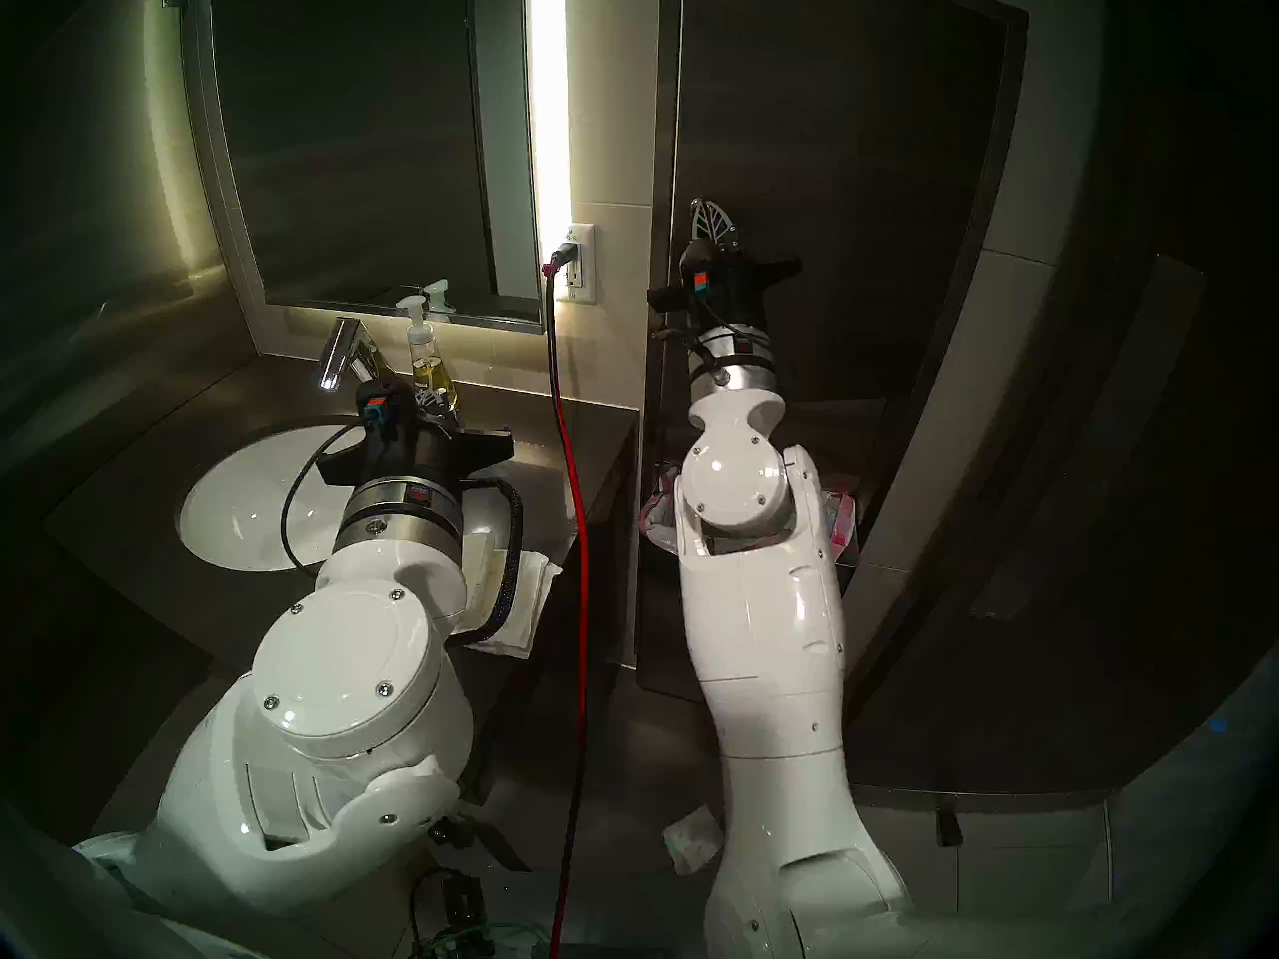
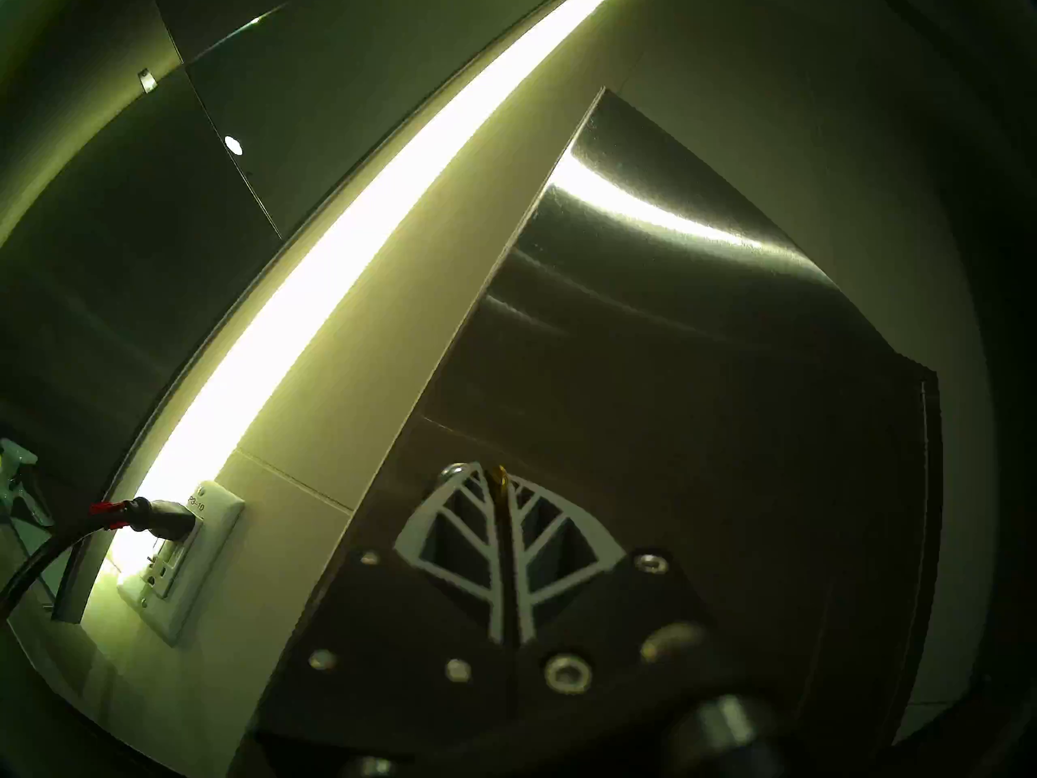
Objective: Twist key and open towel dispenser
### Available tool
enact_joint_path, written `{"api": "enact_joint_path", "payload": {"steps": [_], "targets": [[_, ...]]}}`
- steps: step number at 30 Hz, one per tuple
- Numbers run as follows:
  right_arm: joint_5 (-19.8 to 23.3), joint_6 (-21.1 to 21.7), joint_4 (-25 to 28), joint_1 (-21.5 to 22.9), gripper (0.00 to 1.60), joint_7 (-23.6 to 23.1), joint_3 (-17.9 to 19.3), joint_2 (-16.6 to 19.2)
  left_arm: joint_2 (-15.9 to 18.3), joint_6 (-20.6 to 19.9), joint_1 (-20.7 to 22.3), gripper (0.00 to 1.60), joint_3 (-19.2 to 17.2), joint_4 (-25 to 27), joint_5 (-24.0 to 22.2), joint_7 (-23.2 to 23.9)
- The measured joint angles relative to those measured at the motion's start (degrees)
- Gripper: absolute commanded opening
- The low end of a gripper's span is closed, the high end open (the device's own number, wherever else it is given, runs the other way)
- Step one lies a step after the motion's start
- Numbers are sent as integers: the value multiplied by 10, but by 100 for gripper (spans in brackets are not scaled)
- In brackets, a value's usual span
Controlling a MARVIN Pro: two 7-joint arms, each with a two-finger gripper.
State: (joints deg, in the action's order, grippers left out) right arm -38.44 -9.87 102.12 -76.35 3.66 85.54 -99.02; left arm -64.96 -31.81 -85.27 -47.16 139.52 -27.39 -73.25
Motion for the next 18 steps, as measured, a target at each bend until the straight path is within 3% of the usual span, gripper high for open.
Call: {"api": "enact_joint_path", "payload": {"steps": [13,18], "targets": [[13,-55,71,-52,0,-38,30,24,-2,-3,0,21,-1,0,0,3],[27,-58,112,-65,0,-25,89,33,-2,-4,-1,21,-2,0,0,4]]}}
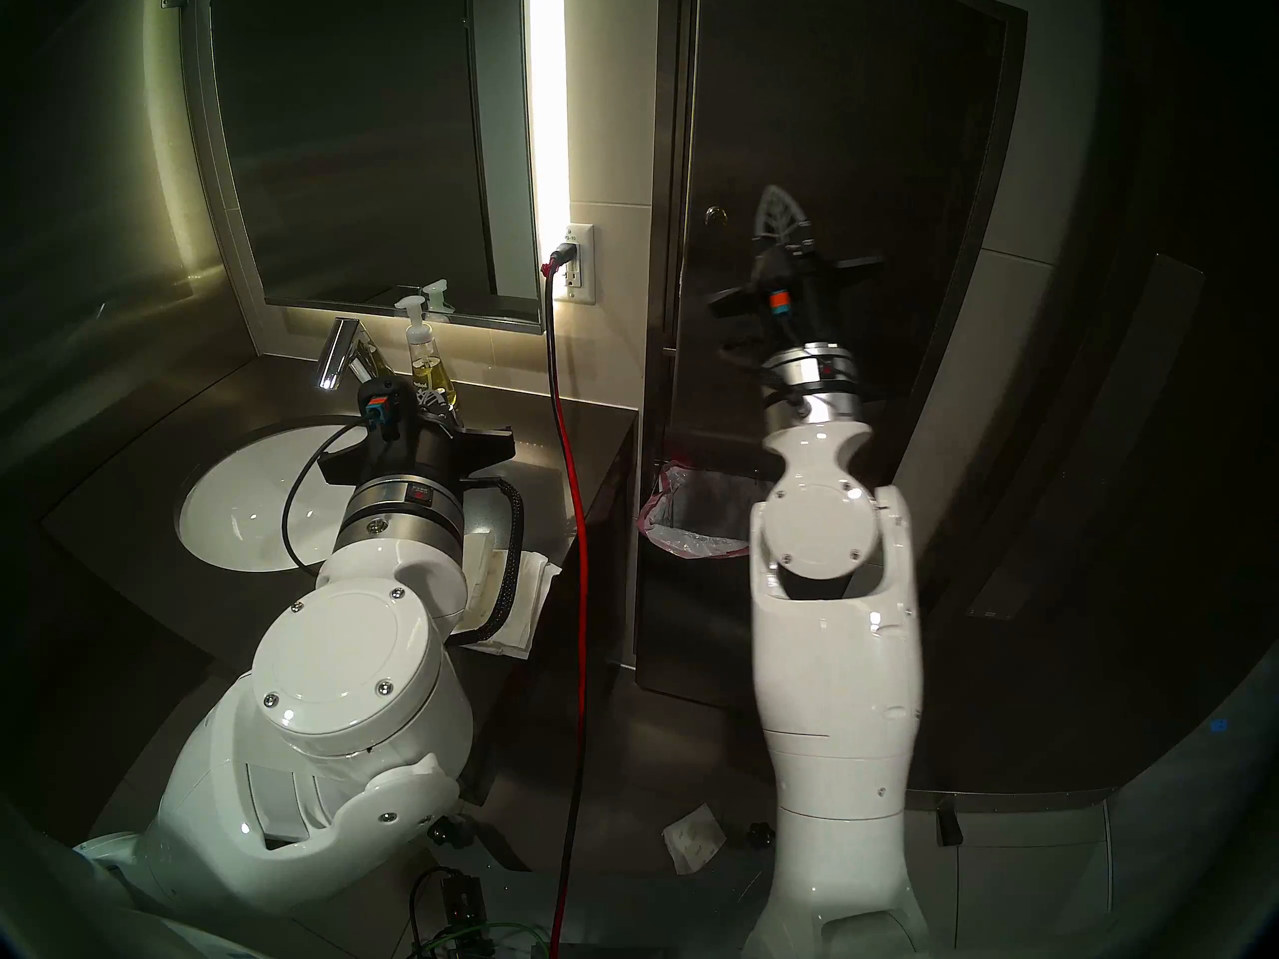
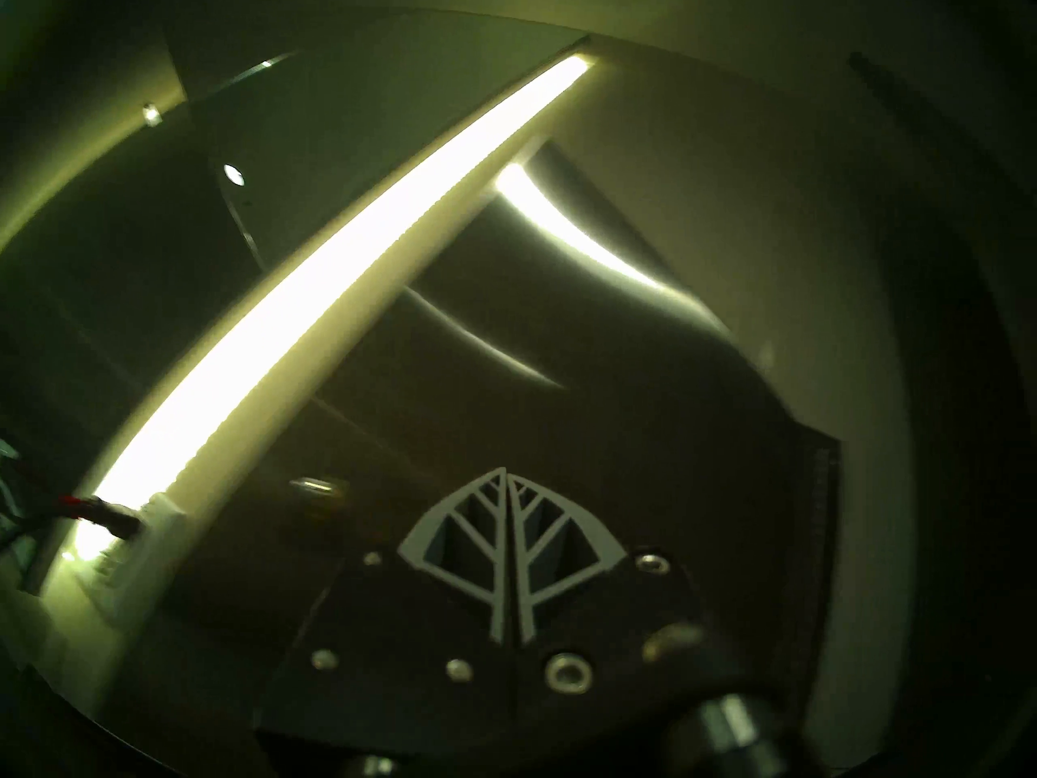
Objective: Twist key and open towel dispenser
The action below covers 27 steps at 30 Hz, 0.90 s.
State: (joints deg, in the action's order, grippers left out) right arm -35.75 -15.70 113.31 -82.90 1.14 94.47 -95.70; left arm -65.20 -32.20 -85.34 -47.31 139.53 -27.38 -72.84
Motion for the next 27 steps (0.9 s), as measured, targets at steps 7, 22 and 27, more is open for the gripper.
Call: {"api": "enact_joint_path", "payload": {"steps": [7,22,27], "targets": [[23,-2,56,-32,160,13,73,12,-1,-2,0,21,0,0,0,1],[60,-17,96,-138,160,8,209,20,-3,-5,0,21,-1,0,0,4],[72,-29,97,-175,160,-9,237,16,-4,-6,0,21,-2,0,0,5]]}}
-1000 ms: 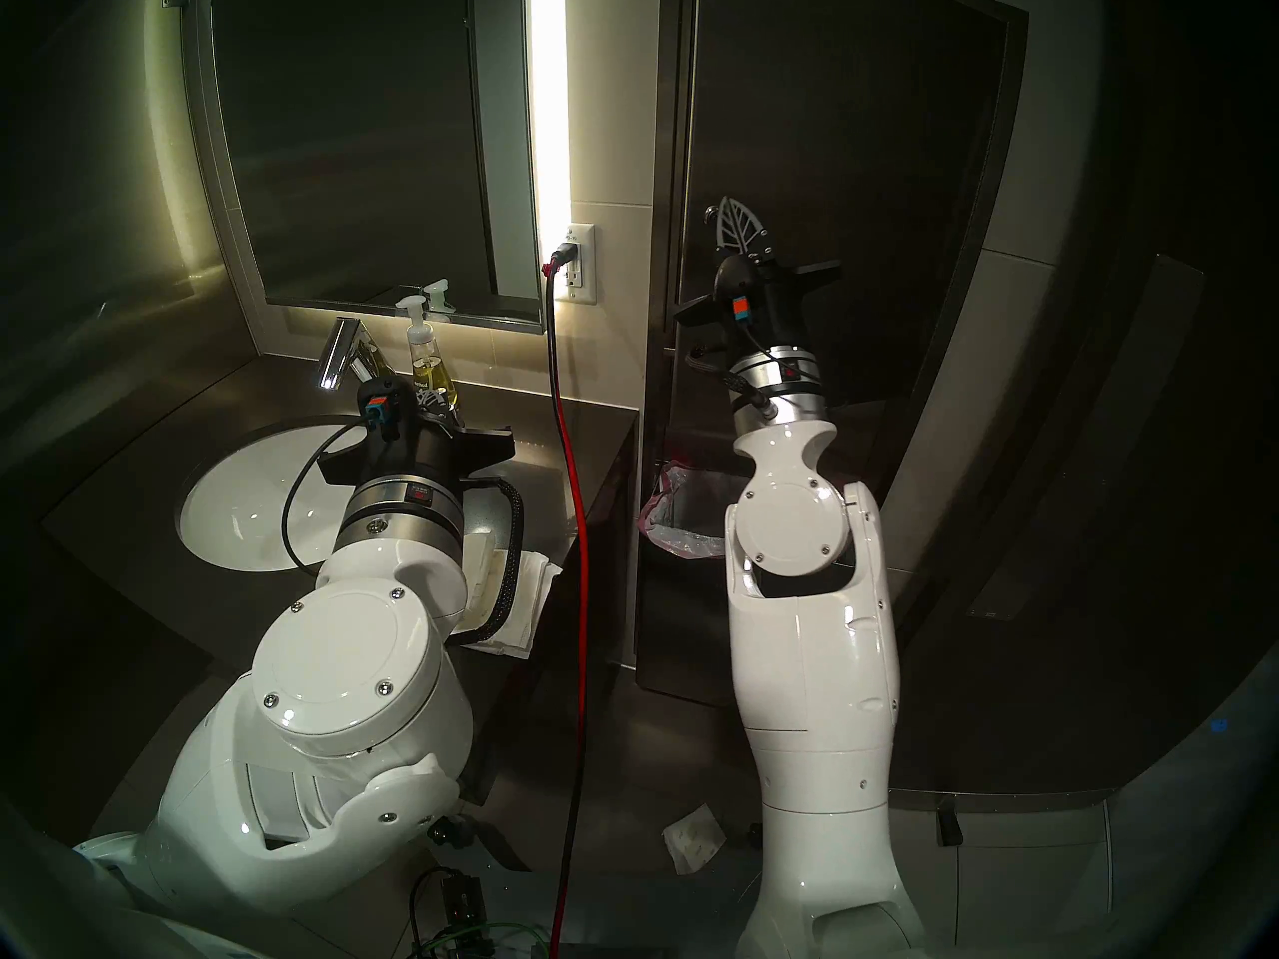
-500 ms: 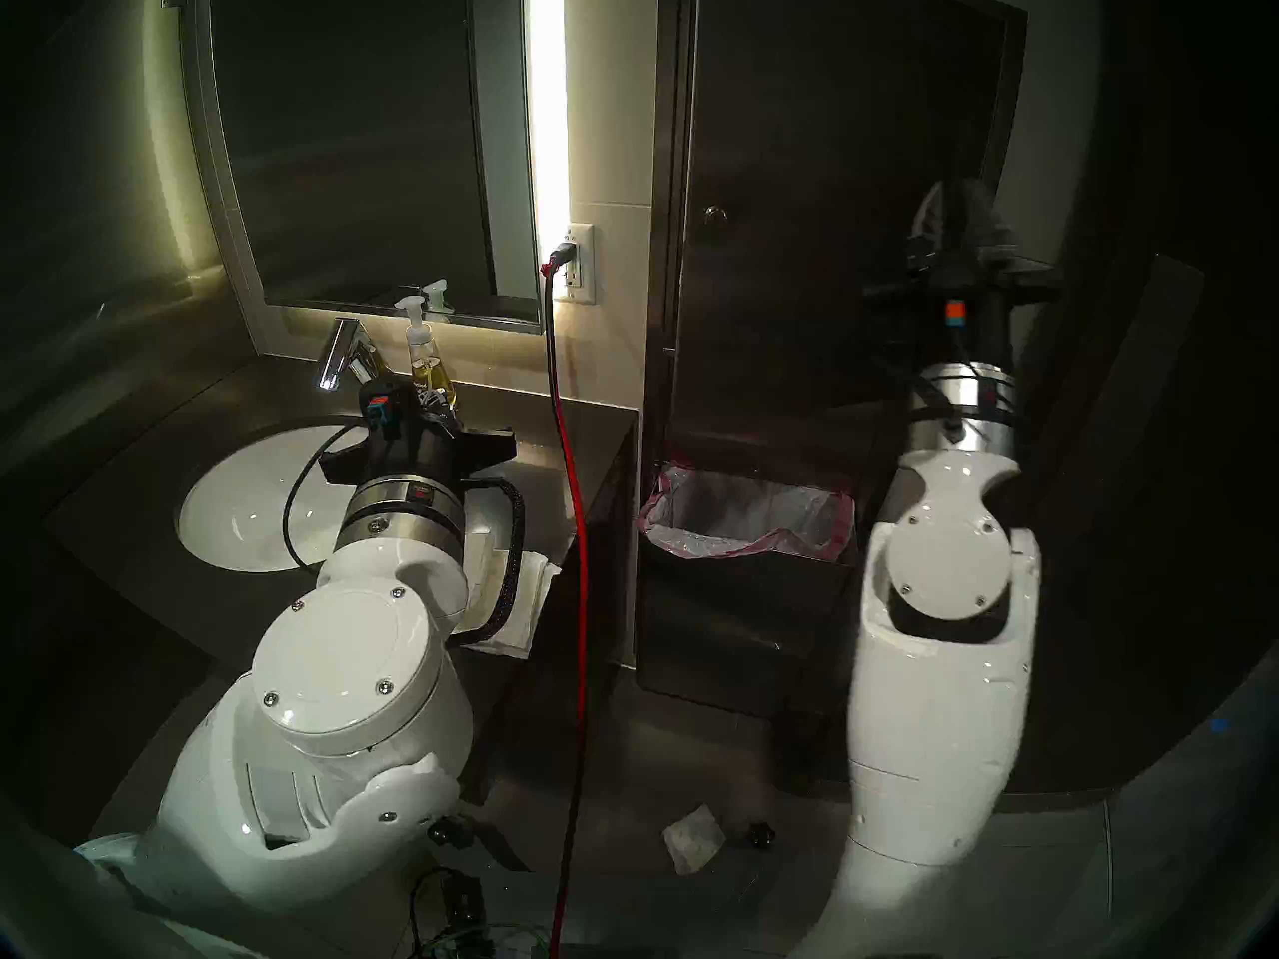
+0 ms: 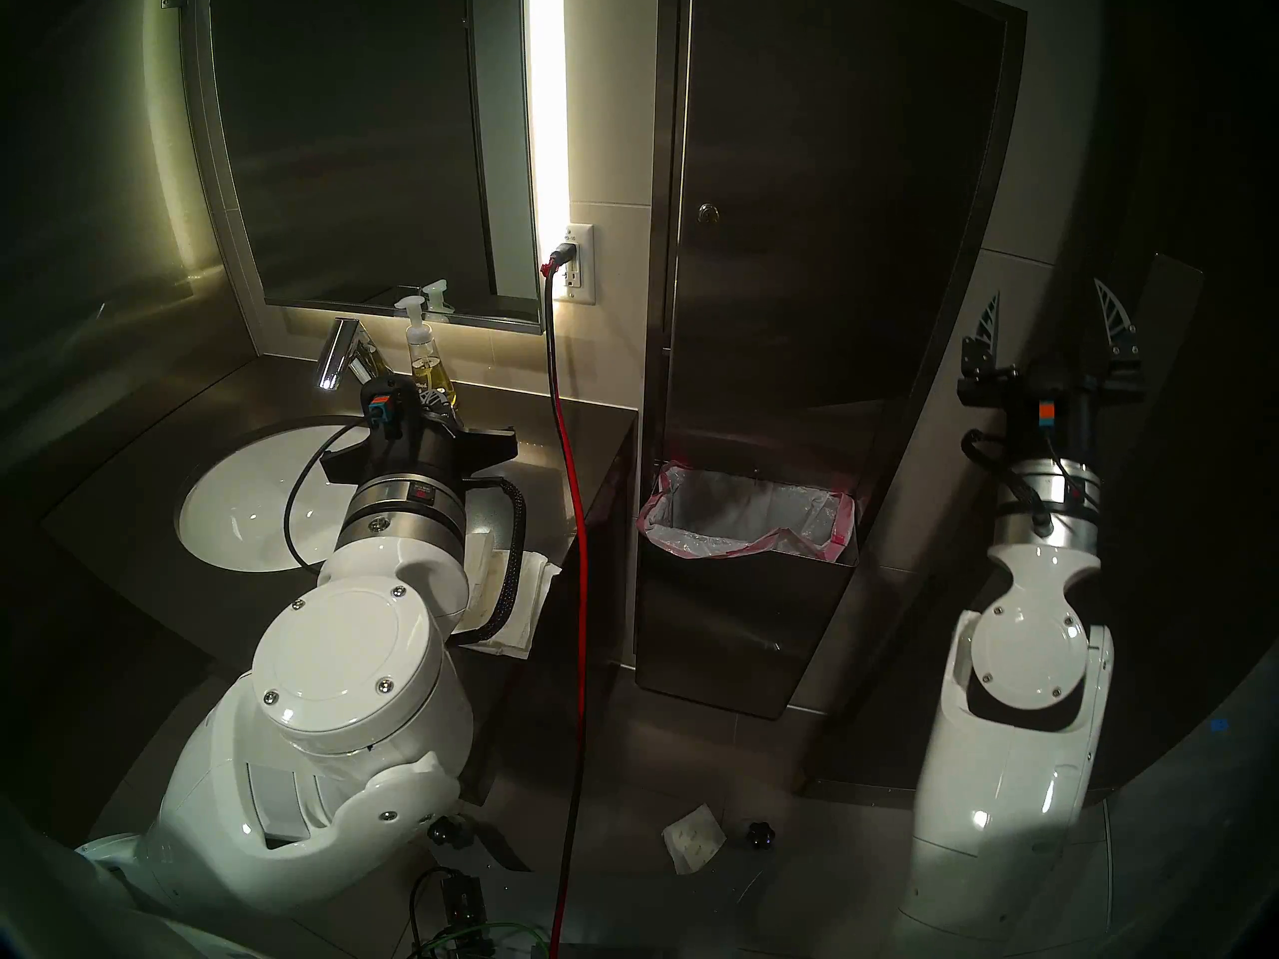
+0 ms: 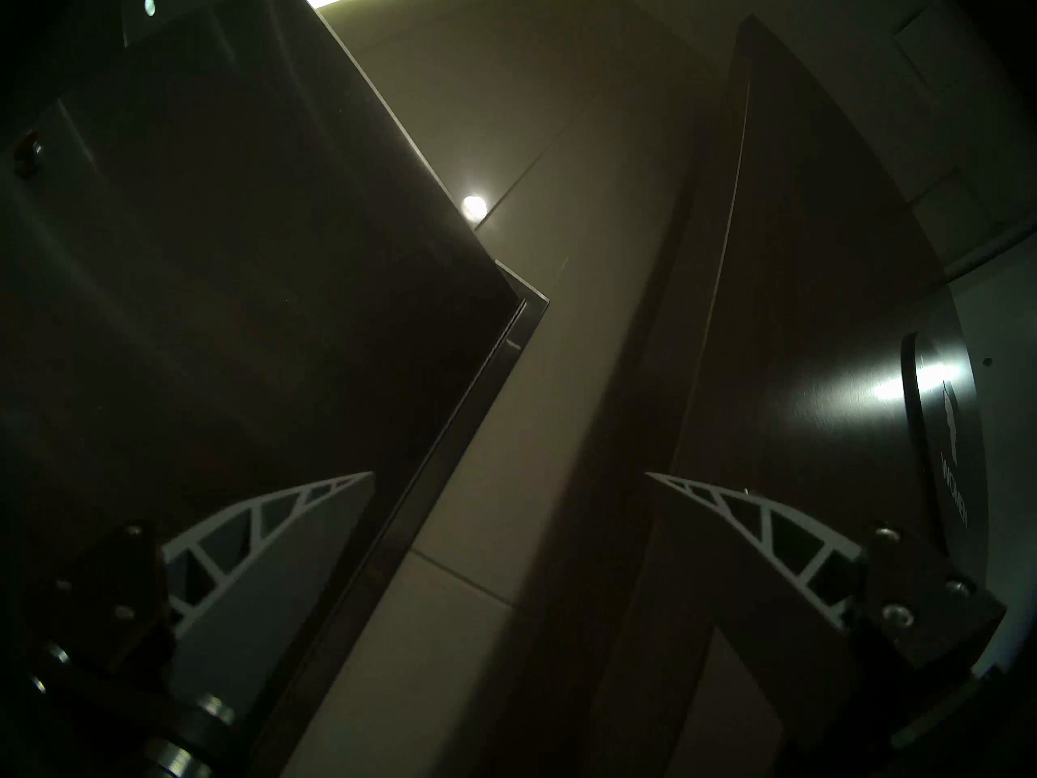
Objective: Twist key and open towel dispenser
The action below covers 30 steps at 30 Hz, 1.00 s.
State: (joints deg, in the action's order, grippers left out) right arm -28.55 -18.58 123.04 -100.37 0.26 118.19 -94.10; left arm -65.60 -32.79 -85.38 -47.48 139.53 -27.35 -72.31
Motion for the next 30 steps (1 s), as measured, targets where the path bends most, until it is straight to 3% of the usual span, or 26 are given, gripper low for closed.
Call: {"api": "enact_joint_path", "payload": {"steps": [14,30], "targets": [[39,-49,21,-101,160,-49,45,-15,-2,-3,0,21,-1,0,0,2],[86,-106,46,-177,160,-100,70,-16,-4,-6,0,21,-1,0,0,5]]}}
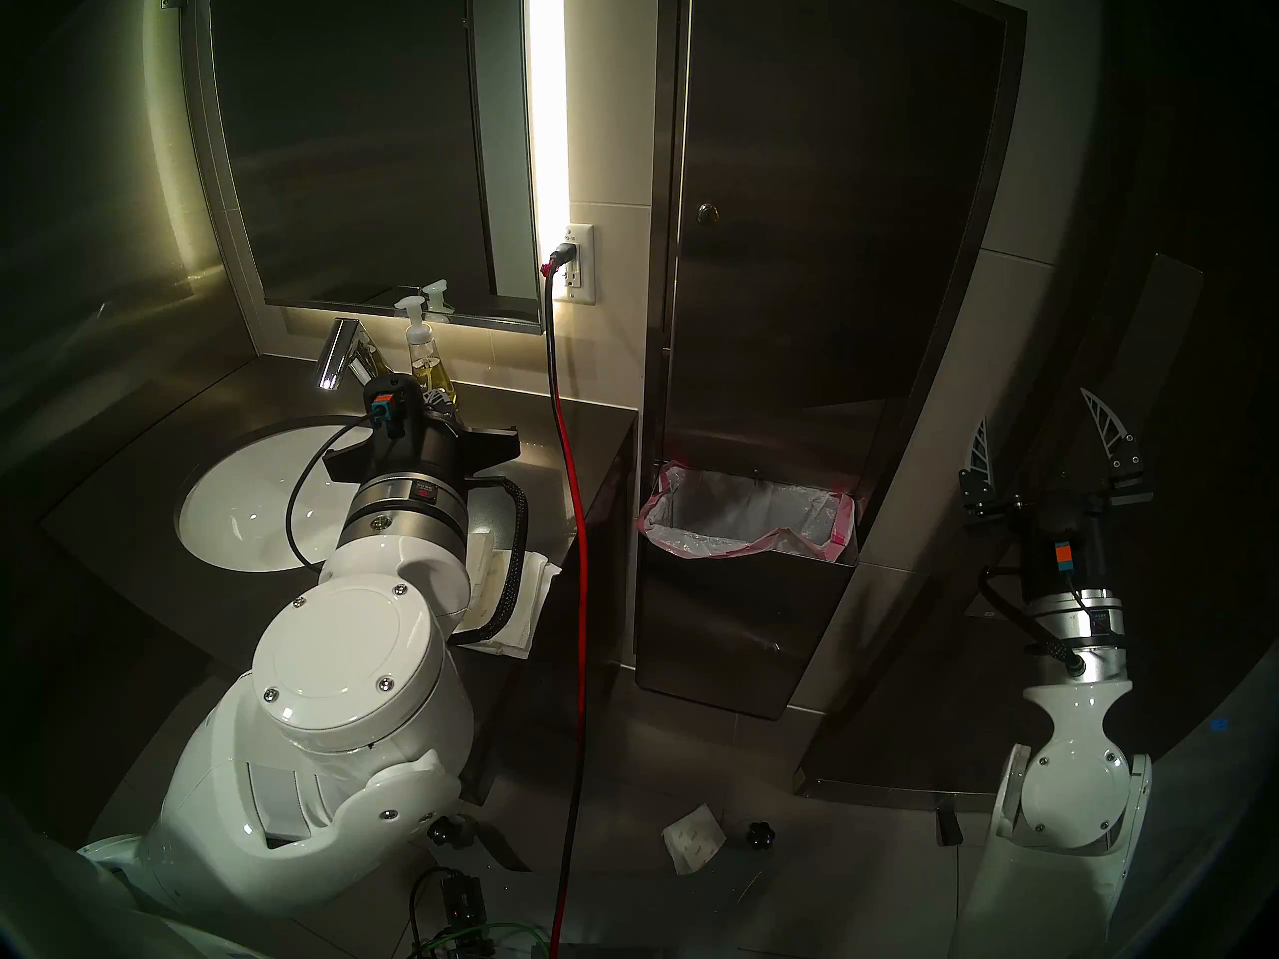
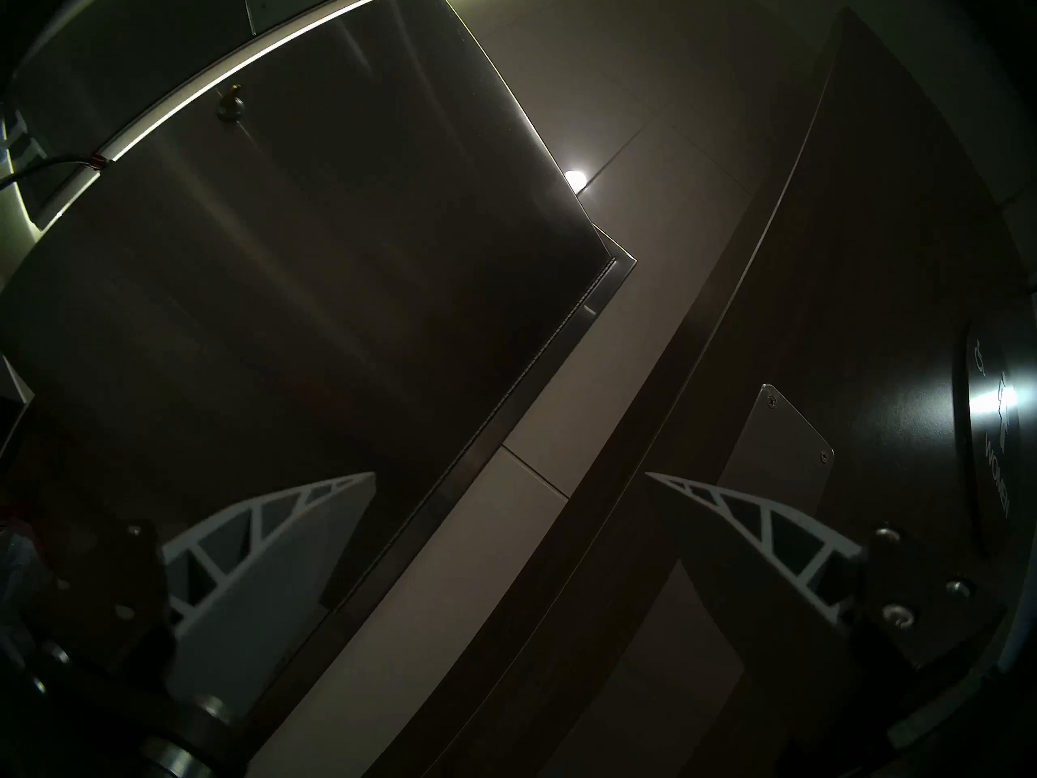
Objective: Twist key and open towel dispenser
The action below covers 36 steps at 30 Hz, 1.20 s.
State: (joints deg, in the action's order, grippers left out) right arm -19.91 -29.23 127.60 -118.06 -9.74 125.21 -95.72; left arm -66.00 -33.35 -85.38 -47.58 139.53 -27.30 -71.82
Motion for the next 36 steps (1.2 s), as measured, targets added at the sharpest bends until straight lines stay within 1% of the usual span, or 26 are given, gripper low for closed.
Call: {"api": "enact_joint_path", "payload": {"steps": [4,5,13,24,31,36], "targets": [[12,-12,4,-13,160,-11,4,1,0,-1,0,21,0,0,0,0],[16,-16,5,-17,160,-15,6,2,-1,-1,0,160,0,0,0,1],[40,-37,10,-38,160,-35,13,5,-1,-3,0,160,0,0,3,1],[72,-61,13,-61,160,-59,21,11,-6,-15,4,160,2,0,29,12],[100,-78,15,-74,160,-76,27,17,-6,-46,19,160,16,0,55,42],[120,-88,15,-82,160,-86,30,22,0,-73,32,160,10,0,68,69]]}}
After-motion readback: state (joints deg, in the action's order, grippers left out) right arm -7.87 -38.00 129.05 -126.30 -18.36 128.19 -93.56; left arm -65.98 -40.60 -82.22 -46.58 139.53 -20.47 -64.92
